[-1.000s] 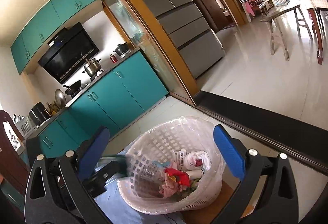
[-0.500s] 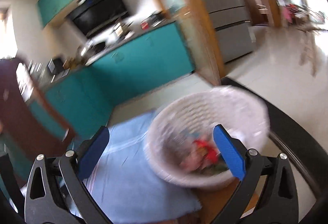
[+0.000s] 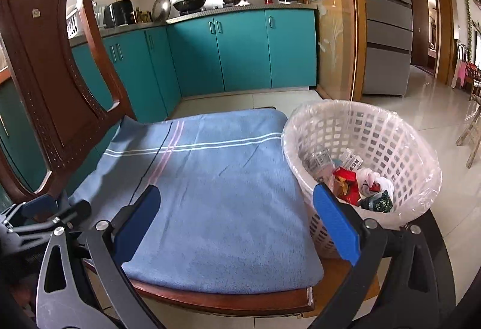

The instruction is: Collect trash

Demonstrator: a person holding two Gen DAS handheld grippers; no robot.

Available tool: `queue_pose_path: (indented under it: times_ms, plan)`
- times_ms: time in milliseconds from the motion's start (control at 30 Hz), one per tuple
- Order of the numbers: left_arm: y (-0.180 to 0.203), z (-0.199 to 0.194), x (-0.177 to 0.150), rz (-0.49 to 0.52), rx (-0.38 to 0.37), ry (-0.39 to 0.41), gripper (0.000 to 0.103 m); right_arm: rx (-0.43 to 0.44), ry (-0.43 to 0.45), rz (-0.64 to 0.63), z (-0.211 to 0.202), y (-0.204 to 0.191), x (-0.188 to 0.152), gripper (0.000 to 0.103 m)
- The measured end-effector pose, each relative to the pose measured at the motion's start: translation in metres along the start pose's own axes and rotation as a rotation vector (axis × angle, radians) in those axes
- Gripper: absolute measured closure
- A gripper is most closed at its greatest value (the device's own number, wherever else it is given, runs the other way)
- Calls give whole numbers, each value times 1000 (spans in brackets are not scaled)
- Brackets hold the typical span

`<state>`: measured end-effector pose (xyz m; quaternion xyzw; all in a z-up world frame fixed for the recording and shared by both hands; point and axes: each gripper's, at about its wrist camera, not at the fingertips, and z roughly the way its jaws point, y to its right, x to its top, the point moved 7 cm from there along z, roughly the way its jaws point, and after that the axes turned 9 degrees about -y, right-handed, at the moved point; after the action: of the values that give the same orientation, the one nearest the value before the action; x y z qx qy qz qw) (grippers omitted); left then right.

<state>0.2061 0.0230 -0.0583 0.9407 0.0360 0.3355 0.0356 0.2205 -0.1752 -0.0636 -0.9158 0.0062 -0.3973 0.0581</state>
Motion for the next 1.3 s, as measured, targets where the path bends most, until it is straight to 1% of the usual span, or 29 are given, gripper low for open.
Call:
queue_pose_path:
  times_ms: [67,200,400,500,1033,1300]
  plan:
    - [-2,1,0,-11,-6,-9,3,-8,-1,-11,2,-1,-2,4]
    - [-1,-2,0,-7,11,-3,3,-9,-1,-22,2,-4,-3,4]
    - [2,0,1,-11,-1,-14,3,-4,5,-37,2,-7,-4,4]
    - [3,-2,0,-10,3,-8,3,-7,4,-43,2,-8,-4,4]
    - [10,-2,0,17,4,-5,3,-6,1,-42,3,-6,-4,4]
    - [10,-3,0,13,5,-2,3,-5,0,-42,3,-6,-4,4]
